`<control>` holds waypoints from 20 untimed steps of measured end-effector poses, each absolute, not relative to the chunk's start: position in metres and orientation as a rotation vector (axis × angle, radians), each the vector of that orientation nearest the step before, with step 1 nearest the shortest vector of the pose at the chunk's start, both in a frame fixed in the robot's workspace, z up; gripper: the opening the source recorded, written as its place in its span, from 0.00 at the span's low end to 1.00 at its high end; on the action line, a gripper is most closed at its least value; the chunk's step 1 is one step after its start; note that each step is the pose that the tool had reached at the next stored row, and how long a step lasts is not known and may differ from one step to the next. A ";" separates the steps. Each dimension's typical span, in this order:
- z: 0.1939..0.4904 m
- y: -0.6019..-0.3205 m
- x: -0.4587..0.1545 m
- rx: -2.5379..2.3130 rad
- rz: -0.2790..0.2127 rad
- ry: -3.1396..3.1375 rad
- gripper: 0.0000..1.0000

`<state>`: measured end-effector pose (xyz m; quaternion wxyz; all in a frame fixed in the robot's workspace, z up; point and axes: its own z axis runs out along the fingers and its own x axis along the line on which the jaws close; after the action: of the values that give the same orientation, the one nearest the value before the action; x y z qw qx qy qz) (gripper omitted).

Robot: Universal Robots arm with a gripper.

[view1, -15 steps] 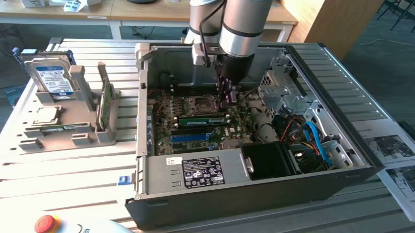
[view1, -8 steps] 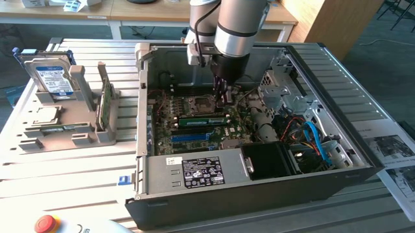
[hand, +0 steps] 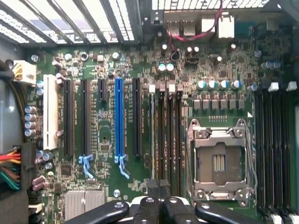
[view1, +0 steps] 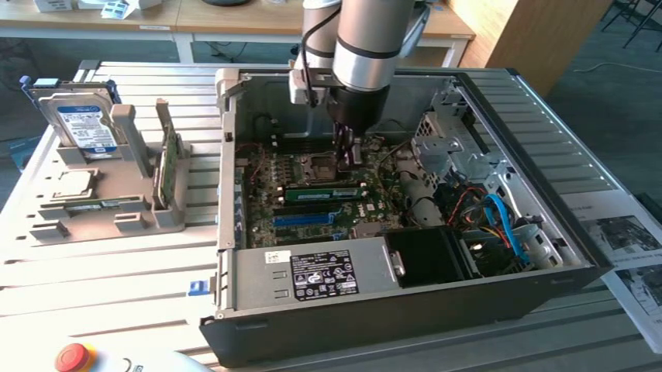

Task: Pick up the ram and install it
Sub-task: 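Press down the ram until it locks into place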

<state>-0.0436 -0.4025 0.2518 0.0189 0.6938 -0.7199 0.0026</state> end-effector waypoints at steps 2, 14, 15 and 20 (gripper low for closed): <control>0.252 -0.402 -0.047 2.154 0.008 -2.235 0.10; 0.252 -0.402 -0.069 2.154 0.008 -2.235 0.10; 0.252 -0.402 -0.070 2.154 0.008 -2.235 0.10; 0.252 -0.402 -0.077 2.154 0.008 -2.235 0.10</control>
<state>-0.0767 -0.4021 0.2516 0.0189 0.6938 -0.7199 0.0025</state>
